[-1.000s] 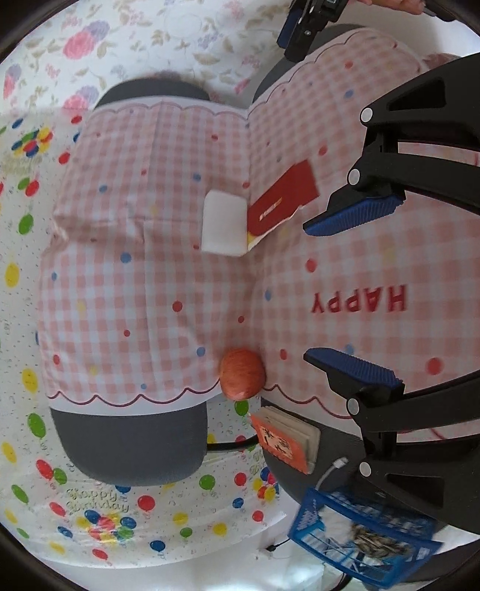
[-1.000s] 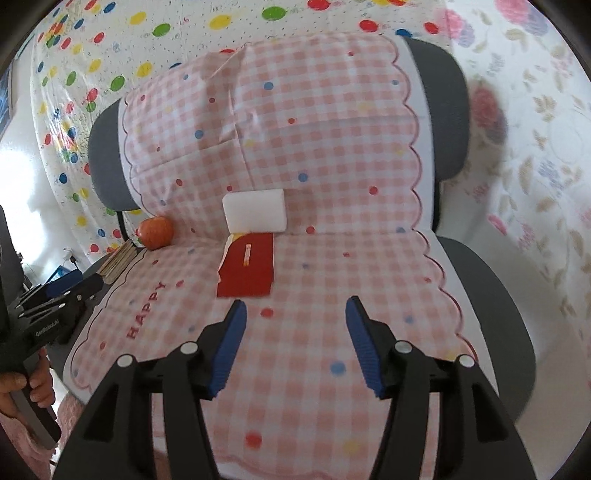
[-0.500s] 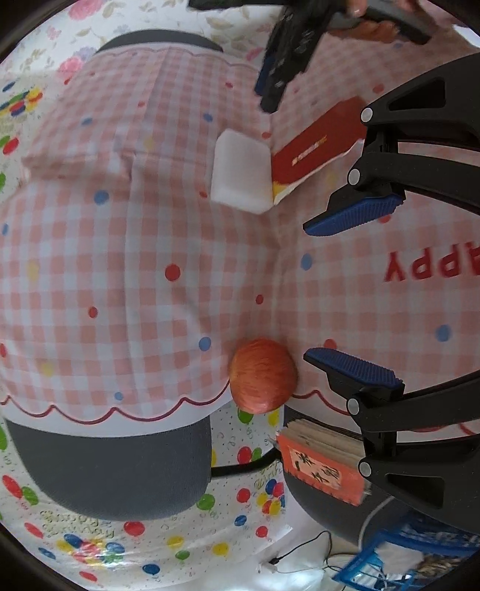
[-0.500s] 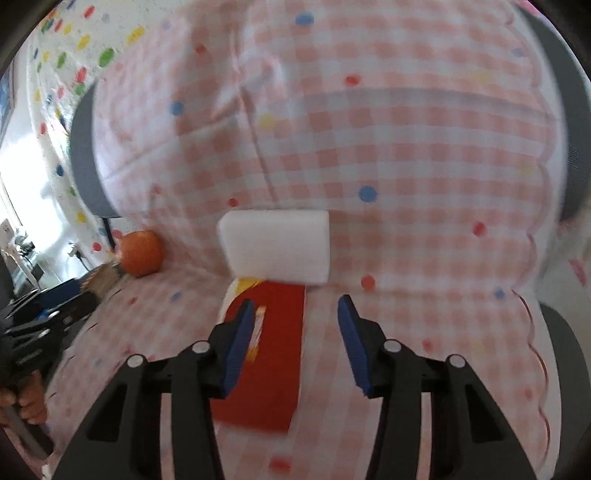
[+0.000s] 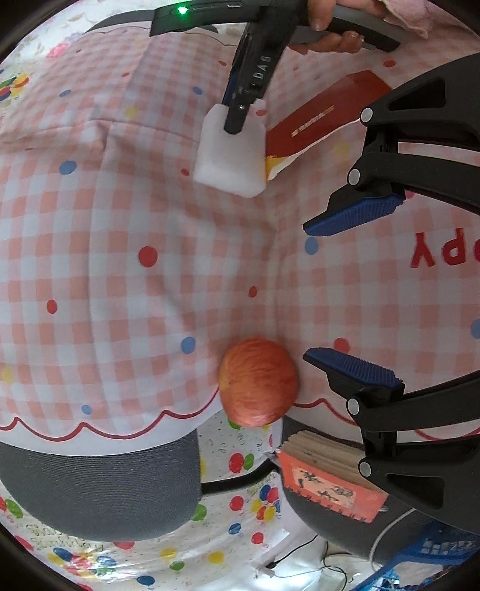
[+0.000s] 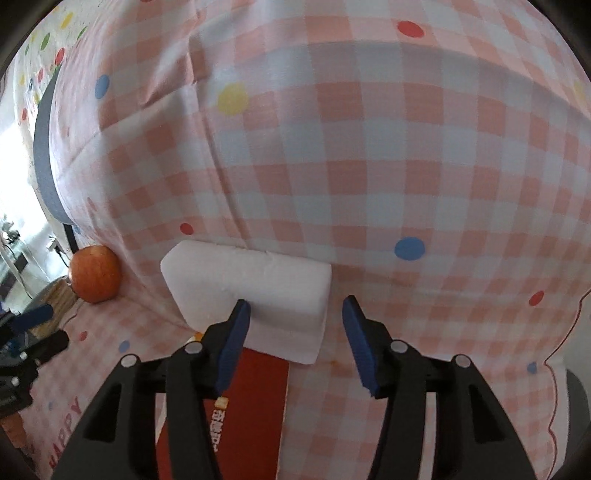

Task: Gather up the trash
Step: 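Grasp the white foam block with the right gripper while the left approaches the red box, then grasp the red box with the left gripper, then carry the red box and white foam block in both grippers over the wastebasket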

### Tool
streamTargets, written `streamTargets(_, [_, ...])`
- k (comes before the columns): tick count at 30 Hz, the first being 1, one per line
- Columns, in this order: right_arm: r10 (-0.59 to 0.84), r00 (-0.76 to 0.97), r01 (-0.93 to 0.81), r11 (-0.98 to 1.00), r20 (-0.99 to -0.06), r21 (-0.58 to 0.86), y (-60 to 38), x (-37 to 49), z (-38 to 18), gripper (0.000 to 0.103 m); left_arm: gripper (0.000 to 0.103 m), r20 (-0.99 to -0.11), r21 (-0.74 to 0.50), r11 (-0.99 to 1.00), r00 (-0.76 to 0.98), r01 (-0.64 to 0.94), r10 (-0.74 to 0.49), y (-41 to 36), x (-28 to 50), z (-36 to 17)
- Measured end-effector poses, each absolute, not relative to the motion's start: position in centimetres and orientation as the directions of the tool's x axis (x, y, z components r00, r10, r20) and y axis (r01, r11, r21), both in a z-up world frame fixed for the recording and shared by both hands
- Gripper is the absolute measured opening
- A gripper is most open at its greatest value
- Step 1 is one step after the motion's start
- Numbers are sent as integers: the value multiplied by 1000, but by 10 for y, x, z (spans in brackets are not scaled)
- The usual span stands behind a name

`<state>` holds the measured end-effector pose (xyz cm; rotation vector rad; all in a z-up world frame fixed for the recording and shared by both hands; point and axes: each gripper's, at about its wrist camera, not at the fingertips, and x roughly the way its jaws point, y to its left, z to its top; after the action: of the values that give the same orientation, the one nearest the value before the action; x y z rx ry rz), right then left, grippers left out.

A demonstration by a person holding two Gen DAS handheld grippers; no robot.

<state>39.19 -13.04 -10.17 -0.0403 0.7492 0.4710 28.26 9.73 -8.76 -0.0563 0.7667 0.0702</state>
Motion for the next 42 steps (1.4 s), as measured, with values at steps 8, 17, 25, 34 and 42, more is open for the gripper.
streamTargets(8, [338, 734, -364, 928, -589, 79, -160, 332, -63, 17, 64, -702, -31, 999, 712, -24, -5, 63, 257, -83])
streamTargets(17, [34, 783, -83, 995, -621, -51, -219, 264, -65, 17, 64, -731, -89, 988, 665, 127, -152, -9, 253, -91])
streamTargets(25, [-21, 815, 15, 1000, -579, -15, -260, 225, -66, 18, 90, -770, -100, 993, 627, 61, -116, -48, 281, -104])
streamTargets(34, [23, 812, 10, 999, -583, 53, -280, 217, -68, 18, 92, -835, 5, 1000, 551, 20, -7, -81, 307, -129])
streamTargets(42, [53, 802, -9, 997, -595, 78, -283, 213, -73, 18, 89, -832, -36, 999, 555, -13, -23, -74, 314, -131])
